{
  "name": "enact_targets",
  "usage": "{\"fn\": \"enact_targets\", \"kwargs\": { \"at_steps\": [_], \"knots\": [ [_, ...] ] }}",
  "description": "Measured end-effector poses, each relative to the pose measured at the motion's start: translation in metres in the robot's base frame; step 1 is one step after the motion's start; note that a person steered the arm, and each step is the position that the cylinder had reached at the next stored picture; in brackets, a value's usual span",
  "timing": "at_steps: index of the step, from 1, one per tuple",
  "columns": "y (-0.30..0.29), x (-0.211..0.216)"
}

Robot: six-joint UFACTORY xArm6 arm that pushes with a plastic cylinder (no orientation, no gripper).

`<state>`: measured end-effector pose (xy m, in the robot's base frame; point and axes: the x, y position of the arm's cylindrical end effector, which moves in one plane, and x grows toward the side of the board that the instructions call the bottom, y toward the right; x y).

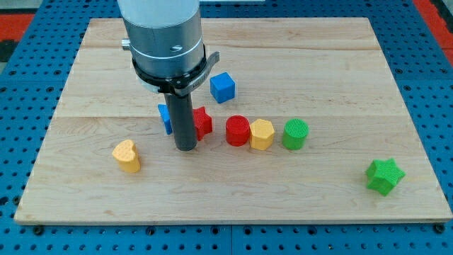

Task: Slide the green circle closer to the red circle

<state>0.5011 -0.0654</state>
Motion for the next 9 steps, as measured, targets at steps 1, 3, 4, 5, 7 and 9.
{"fn": "enact_targets", "kwargs": {
  "at_steps": [1,3,4,5,7,9],
  "knots": [
    [-0.001,0.001],
    [0.095,0.021],
    [0.155,0.021],
    [0.183,0.008],
    [0.213,-0.004],
    [0.139,-0.022]
  ]
}}
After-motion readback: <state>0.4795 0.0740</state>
